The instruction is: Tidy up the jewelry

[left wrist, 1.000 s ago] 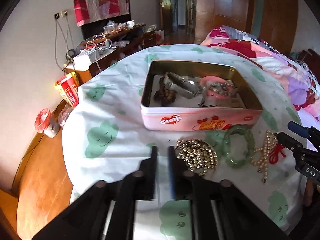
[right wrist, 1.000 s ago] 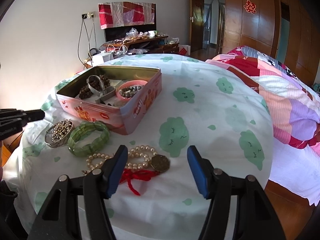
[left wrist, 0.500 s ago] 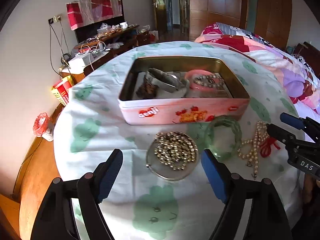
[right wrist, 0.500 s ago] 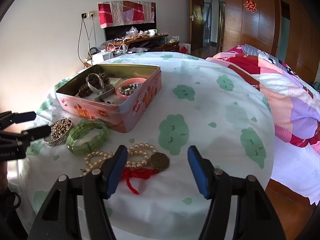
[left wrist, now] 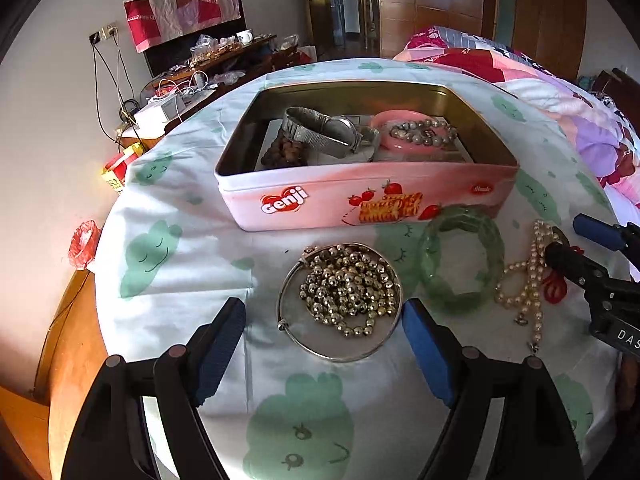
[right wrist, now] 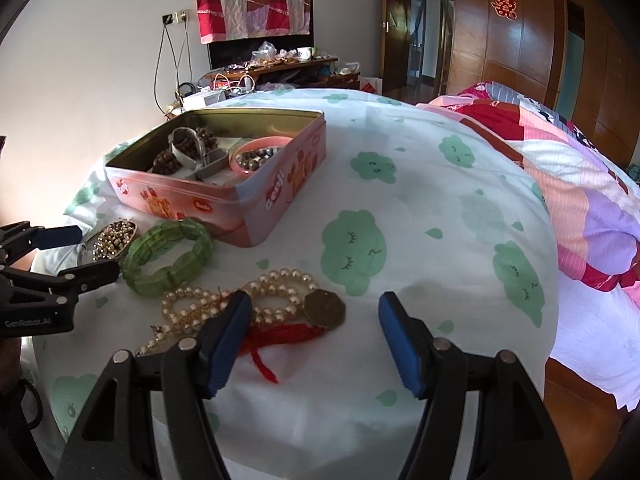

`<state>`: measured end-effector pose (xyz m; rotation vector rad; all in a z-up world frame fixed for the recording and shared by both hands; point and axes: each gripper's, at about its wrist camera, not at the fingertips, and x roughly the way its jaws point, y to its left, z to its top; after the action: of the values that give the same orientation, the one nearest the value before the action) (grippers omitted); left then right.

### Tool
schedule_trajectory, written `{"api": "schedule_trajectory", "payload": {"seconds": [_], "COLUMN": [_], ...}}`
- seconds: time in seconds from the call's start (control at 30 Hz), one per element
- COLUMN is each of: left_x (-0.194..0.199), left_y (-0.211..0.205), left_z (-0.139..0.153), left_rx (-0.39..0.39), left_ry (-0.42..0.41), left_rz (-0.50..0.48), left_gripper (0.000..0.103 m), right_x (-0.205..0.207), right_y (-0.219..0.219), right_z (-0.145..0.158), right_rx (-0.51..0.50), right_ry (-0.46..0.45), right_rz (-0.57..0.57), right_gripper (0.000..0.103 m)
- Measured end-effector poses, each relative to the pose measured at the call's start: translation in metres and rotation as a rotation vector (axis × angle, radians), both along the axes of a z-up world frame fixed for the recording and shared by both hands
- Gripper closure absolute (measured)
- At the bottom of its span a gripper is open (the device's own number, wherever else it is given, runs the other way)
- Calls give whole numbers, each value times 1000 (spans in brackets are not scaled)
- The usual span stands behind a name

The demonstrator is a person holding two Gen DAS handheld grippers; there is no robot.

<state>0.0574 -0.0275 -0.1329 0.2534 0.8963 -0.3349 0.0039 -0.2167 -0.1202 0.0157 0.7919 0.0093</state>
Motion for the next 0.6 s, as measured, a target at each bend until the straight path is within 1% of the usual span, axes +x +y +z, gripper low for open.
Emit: {"api": "schedule_trajectory", "payload": {"seconds": [0.1, 0.13, 0.17, 0.2, 0.43, 0.6], "left_x": [0, 0, -1, -1, -3, -8], "left_y": [3, 3, 3, 3, 9, 15], "left_z": [0, 0, 0, 1, 6, 25], "left_rx": [-9, -9, -6, 9, -16, -49], "left_ry": [-7, -9, -13, -26, -25, -61], "left_rz": [-8, -10, -11, -9, -9, -3], "left_gripper": [23, 25, 34, 40, 41, 41], "right_x": [0, 0, 0, 0, 0, -2], "right_y": [0, 0, 0, 0, 0, -4], "right_z": [0, 0, 0, 0, 0, 4], "right_rx": [0, 0, 1, 0, 3, 15], "right_ry": [0, 0, 0, 0, -1, -17], "right_rz": [0, 0, 0, 0, 0, -10], "right_gripper": [35, 35, 35, 35, 35, 35]}}
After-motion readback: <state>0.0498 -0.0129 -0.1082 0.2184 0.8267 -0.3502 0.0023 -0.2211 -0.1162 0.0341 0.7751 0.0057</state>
